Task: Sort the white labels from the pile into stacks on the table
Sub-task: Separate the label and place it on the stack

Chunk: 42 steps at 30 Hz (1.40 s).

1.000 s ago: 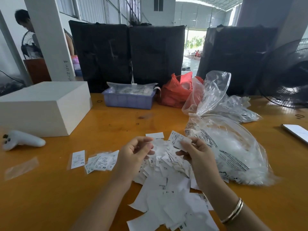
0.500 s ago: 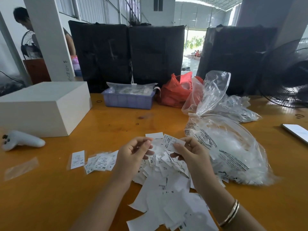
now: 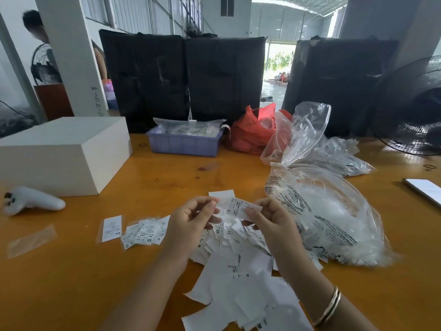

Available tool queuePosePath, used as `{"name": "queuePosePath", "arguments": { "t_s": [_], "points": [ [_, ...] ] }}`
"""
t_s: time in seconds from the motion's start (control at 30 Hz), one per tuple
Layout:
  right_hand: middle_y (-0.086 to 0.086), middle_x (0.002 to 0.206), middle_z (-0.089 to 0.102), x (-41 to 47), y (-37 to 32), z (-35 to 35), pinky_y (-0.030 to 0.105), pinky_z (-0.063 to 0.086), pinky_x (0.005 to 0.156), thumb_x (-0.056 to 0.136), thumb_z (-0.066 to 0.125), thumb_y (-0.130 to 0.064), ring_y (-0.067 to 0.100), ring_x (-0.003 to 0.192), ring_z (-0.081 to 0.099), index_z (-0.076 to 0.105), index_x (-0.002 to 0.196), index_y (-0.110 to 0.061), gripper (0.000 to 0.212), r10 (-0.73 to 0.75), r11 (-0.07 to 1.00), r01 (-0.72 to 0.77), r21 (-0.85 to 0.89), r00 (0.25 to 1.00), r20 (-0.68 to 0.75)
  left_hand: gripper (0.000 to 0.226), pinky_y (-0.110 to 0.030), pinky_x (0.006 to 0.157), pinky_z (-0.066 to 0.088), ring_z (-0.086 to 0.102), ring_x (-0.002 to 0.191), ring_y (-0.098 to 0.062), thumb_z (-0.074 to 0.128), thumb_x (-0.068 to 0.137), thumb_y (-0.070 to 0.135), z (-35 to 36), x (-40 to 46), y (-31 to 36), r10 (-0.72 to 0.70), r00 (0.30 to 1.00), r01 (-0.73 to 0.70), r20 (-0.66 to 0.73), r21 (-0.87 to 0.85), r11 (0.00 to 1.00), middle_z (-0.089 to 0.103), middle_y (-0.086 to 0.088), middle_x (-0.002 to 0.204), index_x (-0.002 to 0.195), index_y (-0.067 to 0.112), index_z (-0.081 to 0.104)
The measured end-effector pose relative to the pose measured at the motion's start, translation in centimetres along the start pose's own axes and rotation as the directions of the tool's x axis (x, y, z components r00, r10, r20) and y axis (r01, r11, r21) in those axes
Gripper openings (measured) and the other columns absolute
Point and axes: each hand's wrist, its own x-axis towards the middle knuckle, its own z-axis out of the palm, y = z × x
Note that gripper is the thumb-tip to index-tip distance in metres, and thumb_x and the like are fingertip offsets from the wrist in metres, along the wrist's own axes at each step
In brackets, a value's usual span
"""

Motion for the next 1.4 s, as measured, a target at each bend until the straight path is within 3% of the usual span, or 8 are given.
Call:
{"name": "queuePosePath", "arguments": {
  "t_s": [0.27,0.57,0.8,0.97,1.13,1.4],
  "points": [
    [0.0,0.076,0.073,0.37,-0.29,-0.51,0.014,0.05,0.057,0.088,0.064,-0.007,0.01,0.066,0.068,0.061,0.084,-0.01,0.006,-0.017,1.0,0.017,0.002,0.999,-0.048,0.013,-0.015,0.059,0.053,0.07,0.07,-0.01,0.06,0.091,0.019,-0.08,-0.05,0.07,-0.008,1.0,0.008,0.007,-0.019,1.0,0.071,0.007,0.077,0.092,0.025,0.071],
    [-0.001,0.076,0.074,0.14,0.36,0.06,0.017,0.051,0.055,0.088,0.064,-0.008,0.012,0.069,0.071,0.062,0.085,-0.012,0.006,0.041,0.989,-0.029,-0.148,0.996,0.082,0.013,-0.016,0.062,0.054,0.071,0.077,-0.01,0.057,0.093,0.016,-0.15,-0.04,-0.01,-0.009,0.999,0.011,0.052,-0.023,1.0,0.073,0.008,0.086,0.096,0.022,0.069],
    [-0.001,0.072,0.073,0.13,0.2,-0.16,0.017,0.051,0.056,0.088,0.064,-0.007,0.016,0.067,0.071,0.063,0.086,-0.013,0.007,0.051,0.997,-0.049,-0.055,0.997,0.049,0.026,-0.019,0.069,0.055,0.072,0.084,-0.016,0.058,0.091,0.001,-0.39,0.03,-0.14,-0.073,0.984,0.089,0.162,-0.094,0.992,0.073,0.003,0.09,0.103,0.022,0.068],
    [-0.001,0.076,0.074,0.04,0.15,0.0,0.019,0.052,0.058,0.087,0.065,-0.008,0.017,0.069,0.072,0.063,0.087,-0.013,0.006,0.057,0.996,-0.05,-0.08,0.995,0.085,0.018,-0.016,0.065,0.054,0.072,0.08,-0.013,0.068,0.086,0.011,-0.04,-0.03,-0.2,-0.076,0.994,0.084,0.078,-0.103,0.991,0.072,0.005,0.083,0.097,0.025,0.07],
    [-0.006,0.068,0.071,0.08,-0.04,-0.21,0.013,0.047,0.053,0.087,0.065,-0.008,0.01,0.059,0.067,0.063,0.086,-0.015,0.008,0.047,0.99,-0.033,-0.139,0.994,0.096,0.016,-0.017,0.063,0.055,0.073,0.08,-0.016,0.066,0.086,0.007,-0.14,0.18,-0.11,-0.084,0.996,0.079,-0.013,-0.216,0.973,0.072,0.002,0.082,0.094,0.02,0.07],
    [-0.006,0.064,0.069,0.15,0.12,-0.13,0.017,0.047,0.053,0.088,0.064,-0.005,0.01,0.057,0.065,0.065,0.094,-0.017,0.013,0.042,0.983,-0.018,-0.181,0.991,0.126,0.022,-0.015,0.065,0.053,0.07,0.082,-0.01,0.067,0.086,0.008,0.08,-0.09,-0.18,-0.037,0.997,0.044,0.067,-0.102,0.994,0.071,0.009,0.085,0.094,0.028,0.069]
  ]
}}
